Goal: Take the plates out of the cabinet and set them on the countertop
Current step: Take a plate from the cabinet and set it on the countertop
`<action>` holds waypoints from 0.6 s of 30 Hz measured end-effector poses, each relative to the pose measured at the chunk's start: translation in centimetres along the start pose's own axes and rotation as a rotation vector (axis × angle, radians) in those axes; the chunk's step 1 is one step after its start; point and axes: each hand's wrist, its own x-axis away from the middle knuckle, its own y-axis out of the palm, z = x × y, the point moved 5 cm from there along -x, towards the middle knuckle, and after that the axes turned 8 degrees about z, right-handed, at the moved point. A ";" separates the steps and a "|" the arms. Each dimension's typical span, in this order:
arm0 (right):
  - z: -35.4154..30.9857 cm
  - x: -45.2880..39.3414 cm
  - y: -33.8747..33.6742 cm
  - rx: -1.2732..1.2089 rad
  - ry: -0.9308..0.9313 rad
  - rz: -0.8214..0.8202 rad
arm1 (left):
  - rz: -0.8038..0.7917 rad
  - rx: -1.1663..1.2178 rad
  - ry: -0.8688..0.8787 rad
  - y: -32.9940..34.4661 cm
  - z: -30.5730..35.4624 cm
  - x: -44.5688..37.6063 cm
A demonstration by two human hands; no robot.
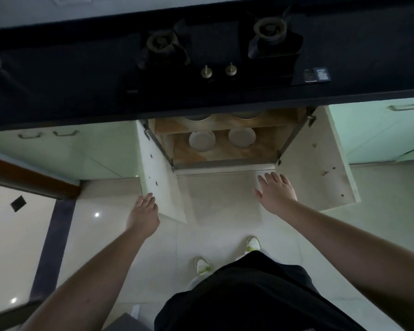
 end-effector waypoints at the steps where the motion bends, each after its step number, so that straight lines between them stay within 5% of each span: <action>1: -1.4 0.1 -0.1 0.000 -0.017 -0.001 | 0.001 0.000 -0.004 0.4 -0.6 0.5; 18: -13.0 1.3 -2.1 0.044 -0.107 0.074 | -0.070 0.094 -0.178 4.4 -8.9 5.4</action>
